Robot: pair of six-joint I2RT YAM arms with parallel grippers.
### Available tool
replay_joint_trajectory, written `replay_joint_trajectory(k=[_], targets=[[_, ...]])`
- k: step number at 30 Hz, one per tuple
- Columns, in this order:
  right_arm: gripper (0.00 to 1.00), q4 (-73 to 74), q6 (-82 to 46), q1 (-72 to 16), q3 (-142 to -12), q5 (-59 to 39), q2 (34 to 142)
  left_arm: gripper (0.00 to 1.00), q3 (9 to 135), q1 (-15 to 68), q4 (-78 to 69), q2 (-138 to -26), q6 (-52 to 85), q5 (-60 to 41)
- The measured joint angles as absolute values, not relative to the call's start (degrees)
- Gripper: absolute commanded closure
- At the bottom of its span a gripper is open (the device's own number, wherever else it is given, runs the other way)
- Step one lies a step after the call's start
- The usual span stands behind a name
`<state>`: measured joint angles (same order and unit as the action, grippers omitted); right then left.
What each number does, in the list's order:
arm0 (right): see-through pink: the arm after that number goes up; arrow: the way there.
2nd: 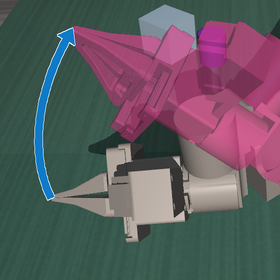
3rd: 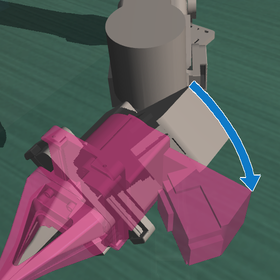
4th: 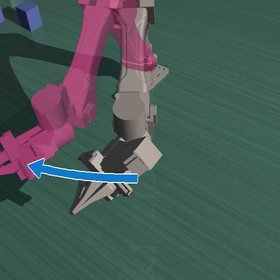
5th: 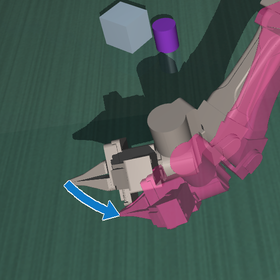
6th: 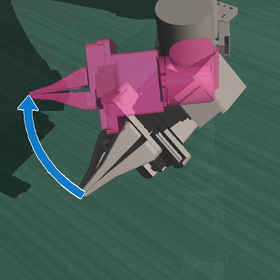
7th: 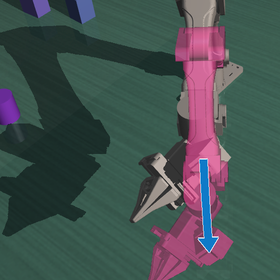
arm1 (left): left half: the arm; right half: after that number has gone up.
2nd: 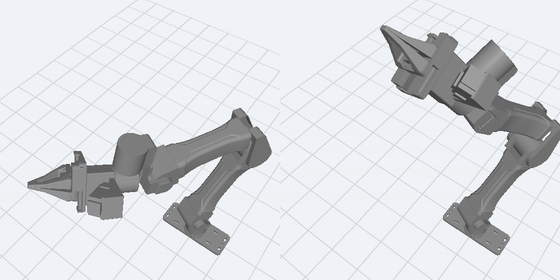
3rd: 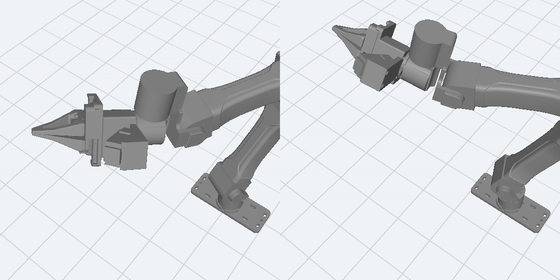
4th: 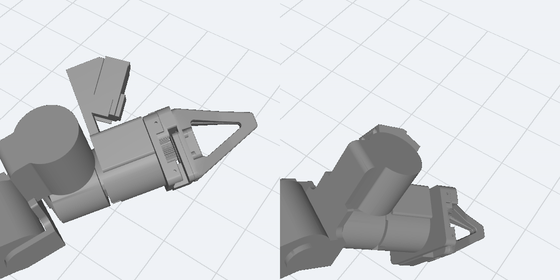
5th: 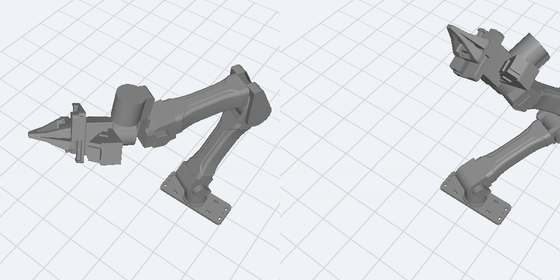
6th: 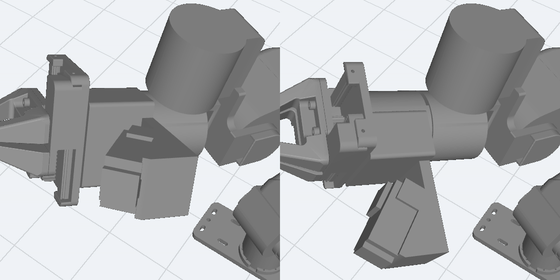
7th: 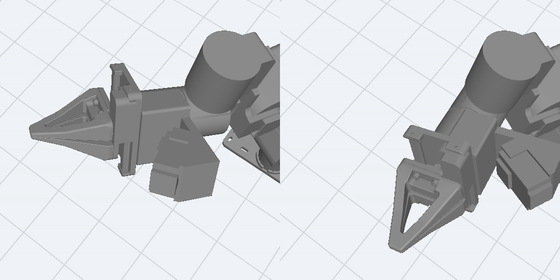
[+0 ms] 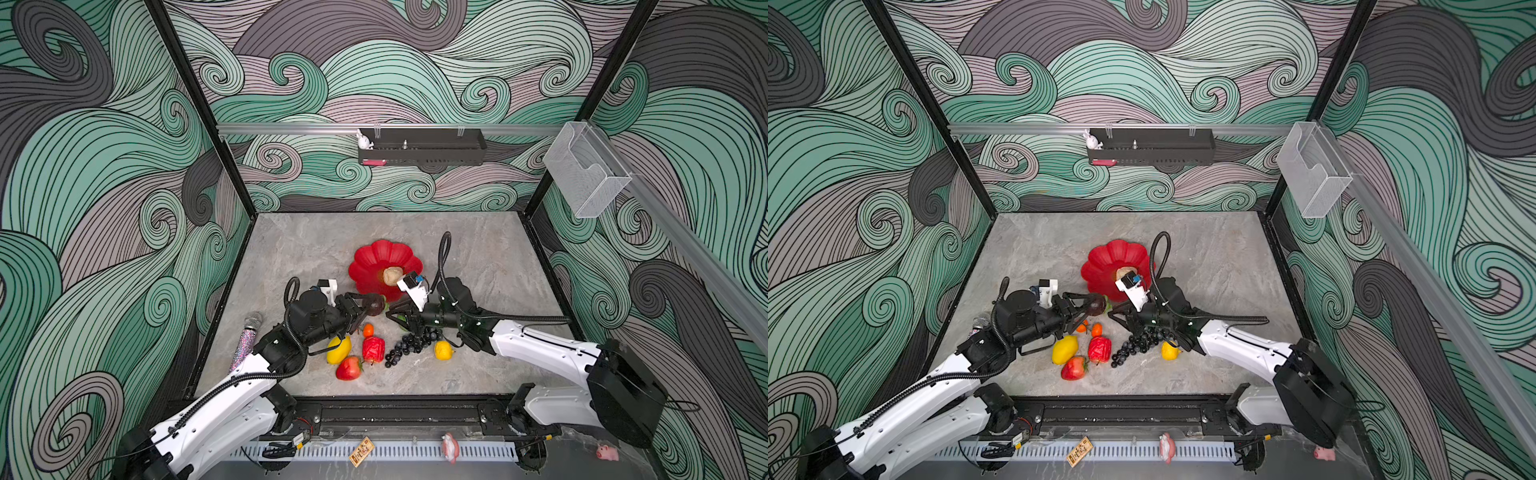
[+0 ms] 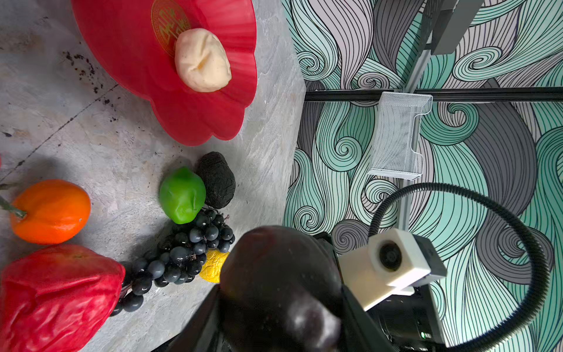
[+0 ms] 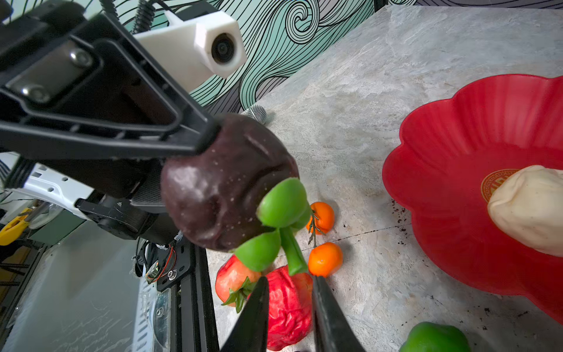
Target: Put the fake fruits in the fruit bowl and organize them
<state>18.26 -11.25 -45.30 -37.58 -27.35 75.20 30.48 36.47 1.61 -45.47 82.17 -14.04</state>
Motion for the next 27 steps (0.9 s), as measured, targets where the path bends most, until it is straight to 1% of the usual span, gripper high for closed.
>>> replay_joint_trajectory(k=[15, 27], targets=[[0.73, 18.28, -9.32, -45.30, -38.33, -27.03, 75.29, 0.54, 30.48, 36.42, 1.69, -45.52, 82.72, -15.68], [0.79, 17.69, -7.81, -45.23, -38.48, -27.00, 75.29, 0.55, 30.48, 36.38, 1.76, -46.22, 82.76, -16.95]])
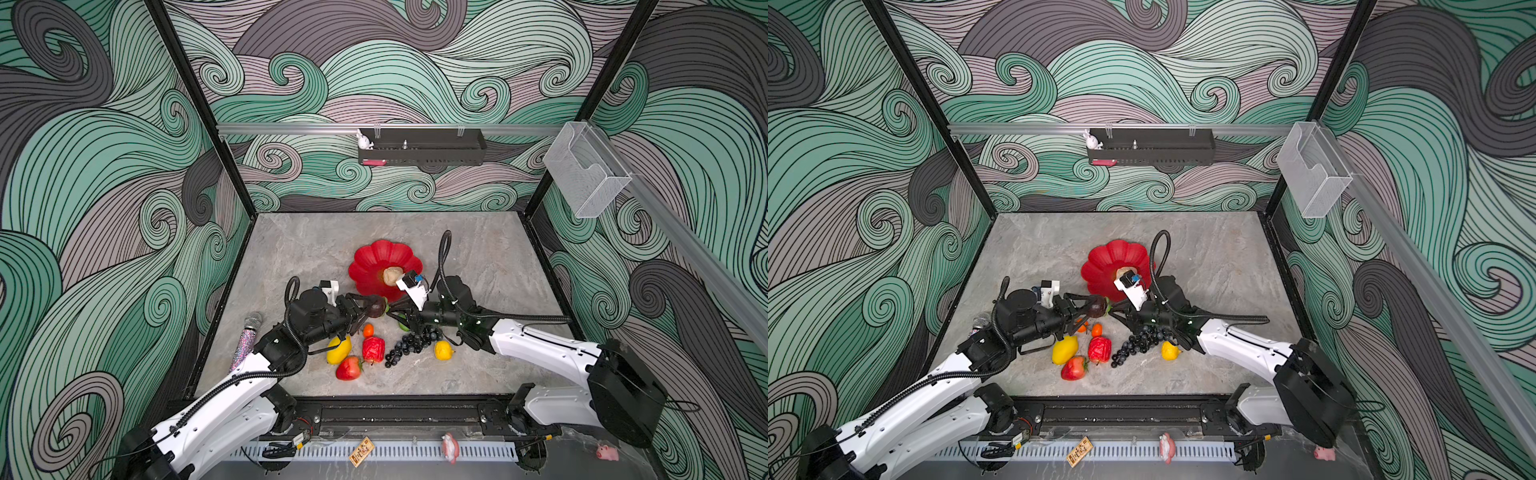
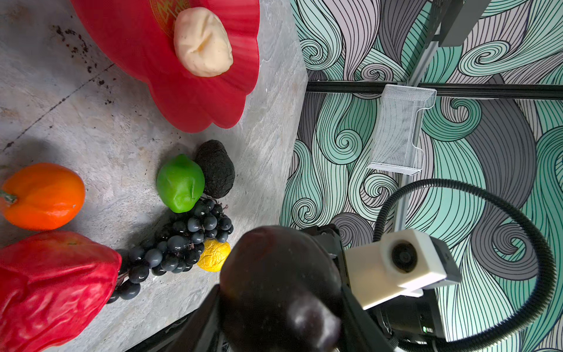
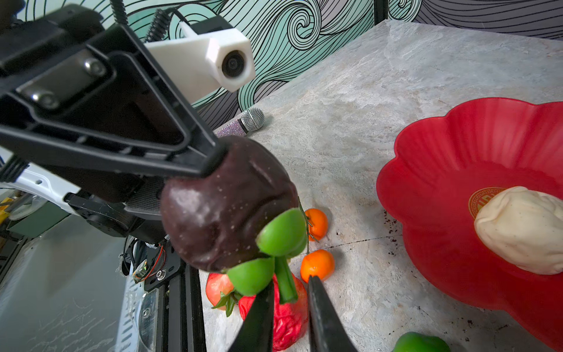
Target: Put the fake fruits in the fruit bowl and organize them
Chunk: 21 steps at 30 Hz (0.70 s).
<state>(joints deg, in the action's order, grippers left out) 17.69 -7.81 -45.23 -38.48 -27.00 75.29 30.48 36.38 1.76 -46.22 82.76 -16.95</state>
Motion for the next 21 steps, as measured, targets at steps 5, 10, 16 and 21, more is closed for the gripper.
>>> replay_joint_trajectory(k=[5, 10, 16, 21], targets=[[0.83, 15.79, -6.42, -45.23, -38.57, -26.94, 74.91, 0.55, 30.61, 36.32, 1.91, -47.57, 82.72, -17.87], [0.90, 13.91, -5.39, -45.23, -38.76, -26.61, 74.59, 0.54, 30.79, 35.97, 1.87, -49.10, 82.63, -18.90], [0.95, 12.23, -5.08, -45.23, -39.27, -26.04, 74.50, 0.52, 30.98, 35.68, 1.93, -49.80, 82.02, -19.57], [0.98, 11.18, -5.15, -45.25, -39.68, -25.47, 74.32, 0.37, 31.66, 34.98, 2.70, -50.17, 80.99, -19.77]])
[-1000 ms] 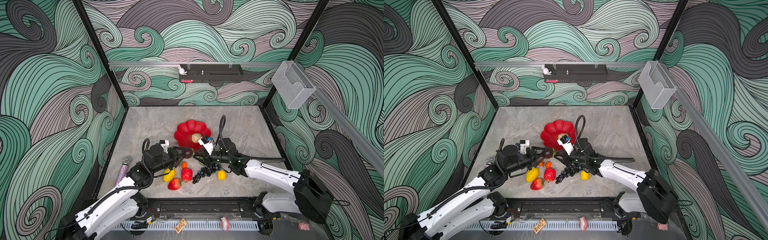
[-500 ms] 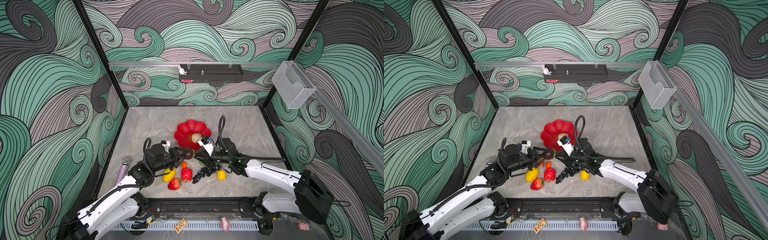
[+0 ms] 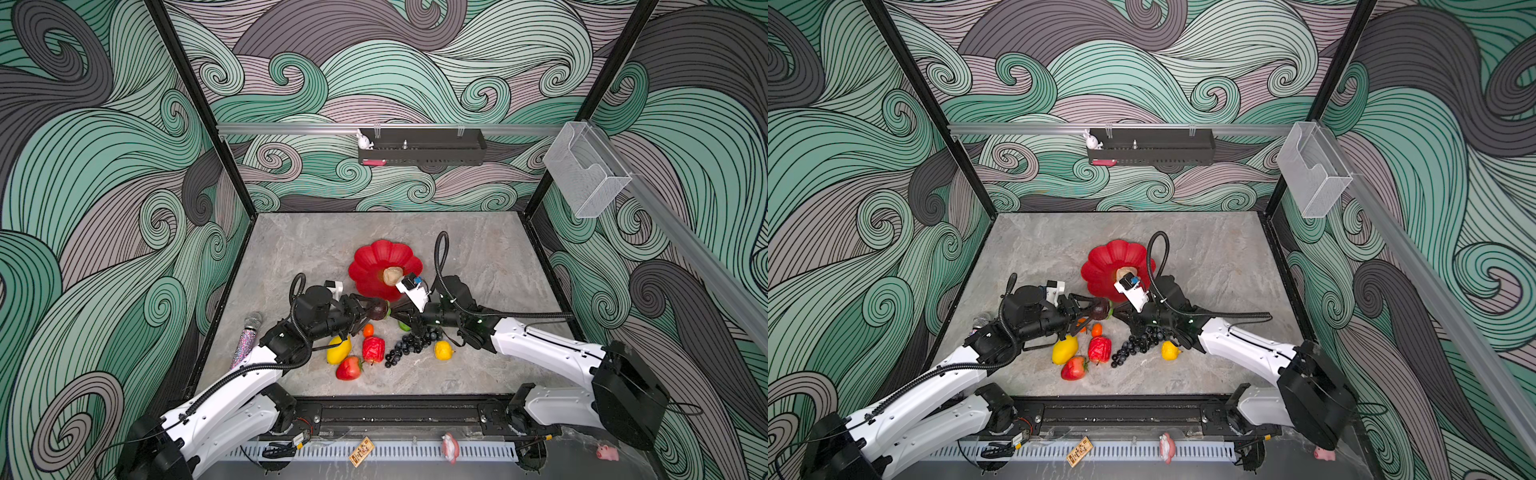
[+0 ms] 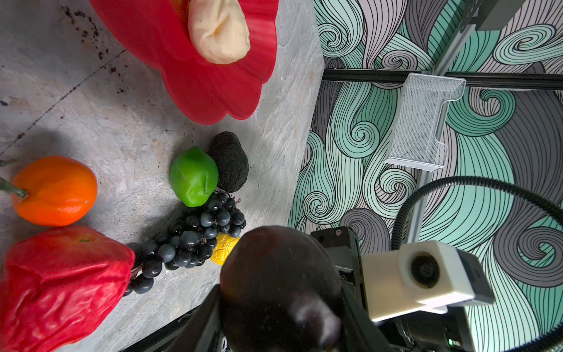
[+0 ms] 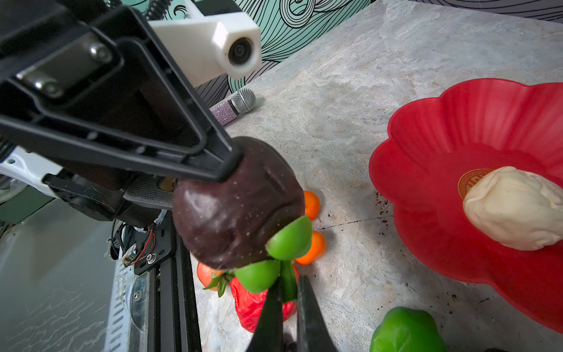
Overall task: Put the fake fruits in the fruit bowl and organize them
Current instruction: 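Carry the mangosteen toward the bowl with the right gripper while the left gripper withdraws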
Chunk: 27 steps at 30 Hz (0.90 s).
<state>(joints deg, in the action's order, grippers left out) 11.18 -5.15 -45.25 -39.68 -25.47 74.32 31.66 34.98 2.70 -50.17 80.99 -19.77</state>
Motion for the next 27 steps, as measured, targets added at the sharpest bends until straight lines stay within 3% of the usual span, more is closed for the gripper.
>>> replay_joint_trajectory(k=[4, 8, 27], targets=[[0.98, 8.80, -5.65, -45.23, -40.75, -23.18, 73.76, 0.19, 32.84, 33.50, 6.00, -49.98, 78.85, -19.57], [0.99, 3.81, -5.78, -45.25, -43.99, -18.81, 74.22, 0.12, 35.18, 31.16, 12.29, -48.29, 74.87, -17.87], [0.97, -32.16, 3.77, -48.36, -80.05, 10.61, 100.57, 0.11, 46.46, 29.32, 46.33, -30.13, 53.87, 11.51]])
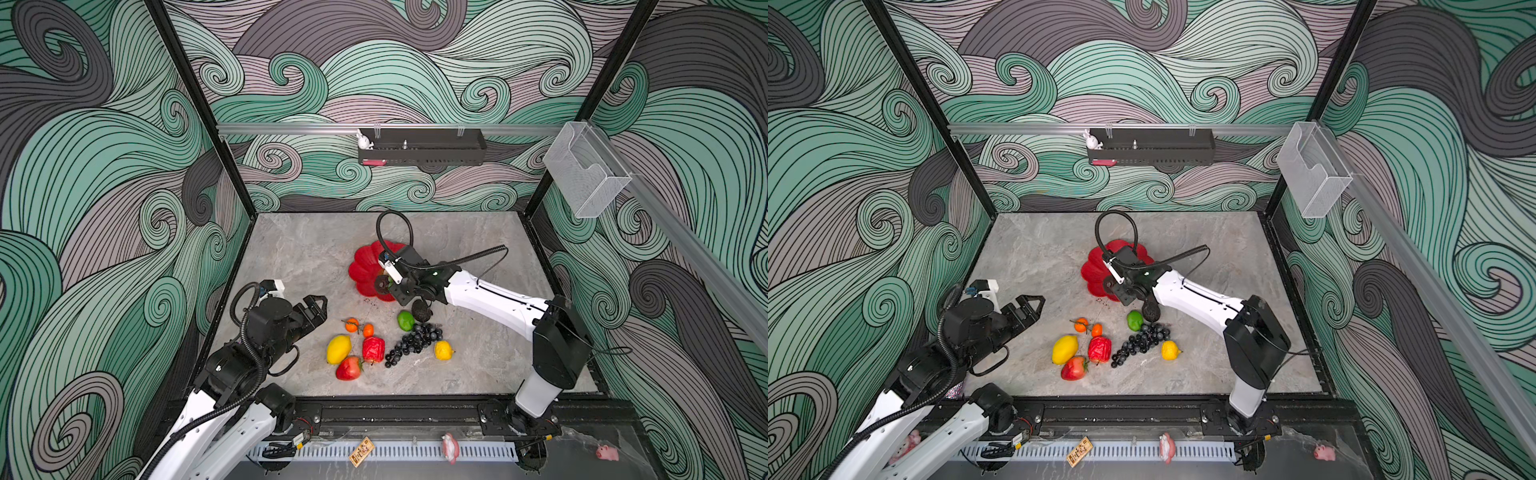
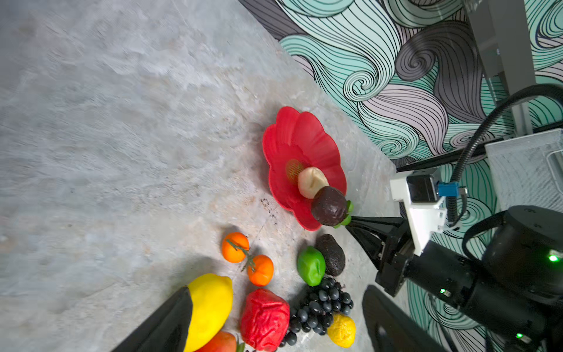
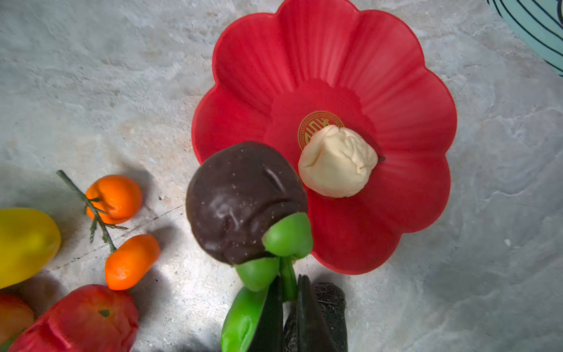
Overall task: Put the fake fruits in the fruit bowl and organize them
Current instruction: 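Carry the mangosteen toward the bowl with the right gripper while the left gripper withdraws, then lower the mangosteen into the red bowl beside the pear with the right gripper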
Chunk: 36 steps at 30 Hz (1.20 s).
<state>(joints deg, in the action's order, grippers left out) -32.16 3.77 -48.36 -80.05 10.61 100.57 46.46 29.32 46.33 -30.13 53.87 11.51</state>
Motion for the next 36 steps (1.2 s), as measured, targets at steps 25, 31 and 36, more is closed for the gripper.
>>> replay_joint_trajectory(k=[25, 31, 36], targets=[[0.95, -51.59, 19.38, -52.53, -106.89, 26.17, 123.17, 0.10, 47.59, 29.32, 54.48, -22.79, 45.50, 21.61], [0.94, -52.71, 22.04, -52.53, -109.62, 28.88, 127.00, 0.10, 47.44, 29.32, 54.70, -22.37, 44.64, 22.13], [0.93, -53.04, 23.57, -52.53, -112.51, 31.44, 130.50, 0.10, 47.27, 29.32, 55.02, -22.04, 44.07, 22.55]])
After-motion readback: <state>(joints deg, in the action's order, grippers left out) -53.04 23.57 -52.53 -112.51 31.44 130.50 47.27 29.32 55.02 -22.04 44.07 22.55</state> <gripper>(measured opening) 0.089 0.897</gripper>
